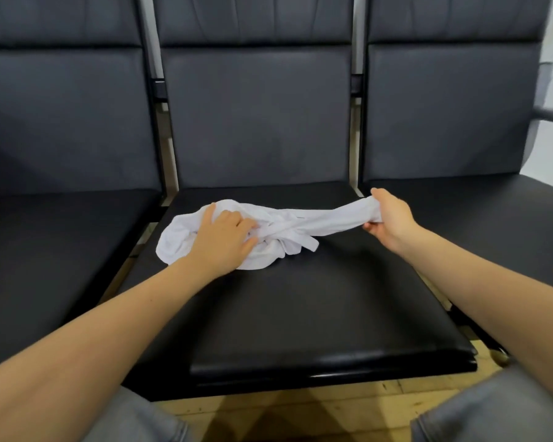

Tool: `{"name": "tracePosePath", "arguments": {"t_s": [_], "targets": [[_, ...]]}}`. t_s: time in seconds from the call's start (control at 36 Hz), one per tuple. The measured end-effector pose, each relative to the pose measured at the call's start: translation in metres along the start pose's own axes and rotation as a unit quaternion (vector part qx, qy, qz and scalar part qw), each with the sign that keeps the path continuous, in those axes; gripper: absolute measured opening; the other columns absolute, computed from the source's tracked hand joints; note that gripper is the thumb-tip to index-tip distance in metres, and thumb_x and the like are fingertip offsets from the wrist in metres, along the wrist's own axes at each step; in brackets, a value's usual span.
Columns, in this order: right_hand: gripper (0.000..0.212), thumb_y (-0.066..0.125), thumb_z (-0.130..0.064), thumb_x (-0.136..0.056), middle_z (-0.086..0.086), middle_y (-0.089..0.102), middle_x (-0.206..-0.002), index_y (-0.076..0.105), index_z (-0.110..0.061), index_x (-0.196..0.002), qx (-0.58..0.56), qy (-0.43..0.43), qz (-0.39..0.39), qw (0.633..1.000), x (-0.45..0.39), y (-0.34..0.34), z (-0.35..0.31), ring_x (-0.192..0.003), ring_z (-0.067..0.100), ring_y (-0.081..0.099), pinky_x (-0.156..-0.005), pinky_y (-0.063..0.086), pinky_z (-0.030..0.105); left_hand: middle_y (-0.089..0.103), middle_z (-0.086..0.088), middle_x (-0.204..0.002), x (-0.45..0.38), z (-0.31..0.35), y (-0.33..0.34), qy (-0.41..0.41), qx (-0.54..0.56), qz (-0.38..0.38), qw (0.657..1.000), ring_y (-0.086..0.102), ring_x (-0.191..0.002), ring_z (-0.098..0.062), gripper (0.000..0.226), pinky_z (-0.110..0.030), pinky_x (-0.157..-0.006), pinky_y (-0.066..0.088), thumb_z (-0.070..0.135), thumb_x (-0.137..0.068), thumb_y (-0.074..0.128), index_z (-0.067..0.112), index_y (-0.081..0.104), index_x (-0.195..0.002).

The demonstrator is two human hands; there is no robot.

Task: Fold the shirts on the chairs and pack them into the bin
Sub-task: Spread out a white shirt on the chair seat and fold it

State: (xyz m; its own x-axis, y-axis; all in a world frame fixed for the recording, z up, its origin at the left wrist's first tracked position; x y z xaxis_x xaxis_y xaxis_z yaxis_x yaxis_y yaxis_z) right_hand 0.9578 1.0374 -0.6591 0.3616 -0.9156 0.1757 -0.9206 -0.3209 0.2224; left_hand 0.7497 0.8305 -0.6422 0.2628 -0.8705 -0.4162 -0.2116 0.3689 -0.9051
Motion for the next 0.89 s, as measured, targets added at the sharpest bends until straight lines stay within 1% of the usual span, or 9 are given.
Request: {"name": "tracePosePath", "arguments": {"t_s": [0.11, 0.19, 0.33, 0.42, 0.5, 0.56, 0.67, 0.81, 0.89], "targets": [[0.015, 0.054, -0.023, -0.098, 0.007, 0.062, -0.103, 0.056, -0.009, -0.105, -0.052, -0.005, 0.007, 0.999, 0.0, -0.002, -0.014, -0.09, 0.02, 0.062, -0.063, 0.048, 0.028, 0.065, -0.001, -0.082, -0.01, 0.025, 0.004, 0.037, -0.017, 0.019, 0.999, 0.061, -0.091, -0.026, 0.047, -0.048, -0.113, 0.007, 0.053, -0.086, 0.041, 0.025, 0.069, -0.111], [0.015, 0.053, -0.024, -0.099, 0.006, 0.063, -0.101, 0.058, -0.01, -0.102, -0.065, -0.023, 0.003, 0.998, -0.001, -0.001, -0.03, -0.091, 0.019, 0.063, -0.066, 0.051, 0.029, 0.064, -0.004, -0.078, -0.016, 0.044, 0.01, 0.075, -0.046, 0.048, 0.995, 0.062, -0.087, -0.029, 0.028, -0.056, -0.112, 0.022, 0.042, -0.083, 0.061, 0.021, 0.073, -0.097], [0.028, 0.05, -0.029, -0.1, 0.008, 0.062, -0.113, 0.054, -0.008, -0.119, 0.019, -0.036, 0.021, 0.999, -0.005, -0.008, -0.034, -0.105, 0.022, 0.062, -0.082, 0.055, 0.032, 0.052, -0.002, -0.079, -0.033, 0.021, -0.026, -0.056, 0.05, 0.109, 0.991, 0.056, -0.086, -0.029, 0.026, -0.045, -0.107, 0.026, 0.022, -0.093, 0.037, 0.014, 0.056, -0.077], [0.021, 0.051, -0.032, -0.1, 0.003, 0.06, -0.098, 0.055, -0.012, -0.104, 0.081, -0.03, 0.003, 0.996, -0.004, -0.009, -0.031, -0.094, 0.018, 0.06, -0.07, 0.052, 0.025, 0.057, -0.004, -0.082, -0.026, 0.005, -0.071, -0.113, 0.291, 0.203, 0.928, 0.053, -0.08, -0.023, 0.031, -0.035, -0.082, 0.039, 0.021, -0.096, 0.032, 0.006, 0.056, -0.081], [0.021, 0.055, -0.032, -0.098, 0.005, 0.061, -0.097, 0.059, -0.012, -0.096, 0.136, -0.036, -0.02, 0.99, -0.004, -0.005, -0.029, -0.089, 0.019, 0.06, -0.067, 0.051, 0.026, 0.056, 0.009, -0.078, -0.024, 0.018, -0.089, -0.096, 0.463, 0.151, 0.868, 0.05, -0.073, -0.005, 0.016, -0.018, -0.068, 0.04, 0.016, -0.095, 0.047, 0.011, 0.056, -0.083], [0.021, 0.057, -0.03, -0.097, 0.01, 0.062, -0.101, 0.06, -0.011, -0.09, 0.205, -0.071, -0.047, 0.975, 0.0, 0.002, -0.031, -0.09, 0.021, 0.061, -0.072, 0.053, 0.029, 0.057, 0.013, -0.074, -0.021, 0.04, -0.095, -0.027, 0.448, 0.068, 0.891, 0.051, -0.07, -0.003, 0.014, -0.015, -0.065, 0.04, 0.022, -0.092, 0.053, 0.019, 0.058, -0.079], [0.014, 0.059, -0.018, -0.093, 0.008, 0.063, -0.098, 0.06, -0.007, -0.102, 0.359, -0.127, -0.122, 0.917, 0.013, 0.014, -0.021, -0.093, 0.021, 0.062, -0.076, 0.053, 0.028, 0.06, 0.014, -0.075, -0.003, 0.064, -0.051, 0.076, 0.238, -0.109, 0.962, 0.056, -0.075, 0.001, 0.013, -0.016, -0.066, 0.042, 0.03, -0.092, 0.056, 0.031, 0.057, -0.08], [0.024, 0.065, -0.023, -0.087, 0.011, 0.054, -0.116, 0.061, -0.014, -0.108, 0.575, -0.175, -0.149, 0.785, 0.021, 0.012, 0.002, -0.111, 0.025, 0.05, -0.084, 0.043, 0.033, 0.059, 0.015, -0.087, 0.011, 0.048, -0.004, 0.023, 0.17, -0.159, 0.972, 0.06, -0.087, -0.01, 0.007, -0.037, -0.078, 0.051, 0.036, -0.086, 0.056, 0.04, 0.054, -0.081], [0.042, 0.066, -0.027, -0.087, 0.017, 0.056, -0.117, 0.059, 0.0, -0.118, 0.583, -0.174, -0.106, 0.787, 0.025, 0.004, -0.004, -0.104, 0.031, 0.056, -0.083, 0.045, 0.038, 0.056, 0.01, -0.093, 0.015, 0.022, -0.002, -0.104, 0.16, -0.131, 0.973, 0.057, -0.088, -0.014, 0.033, -0.034, -0.079, 0.049, 0.049, -0.082, 0.065, 0.027, 0.055, -0.104]]}}
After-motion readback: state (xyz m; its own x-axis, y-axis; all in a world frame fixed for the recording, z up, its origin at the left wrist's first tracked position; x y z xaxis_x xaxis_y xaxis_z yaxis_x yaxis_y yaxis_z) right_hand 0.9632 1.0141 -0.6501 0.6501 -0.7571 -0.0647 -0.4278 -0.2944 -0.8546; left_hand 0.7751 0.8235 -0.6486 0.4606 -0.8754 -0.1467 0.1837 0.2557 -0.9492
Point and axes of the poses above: each hand's wrist, its own x-axis away from the middle knuckle, its own y-axis out of the palm, z = x × y, the point moved 10 cm from there along -x, towards the middle knuckle
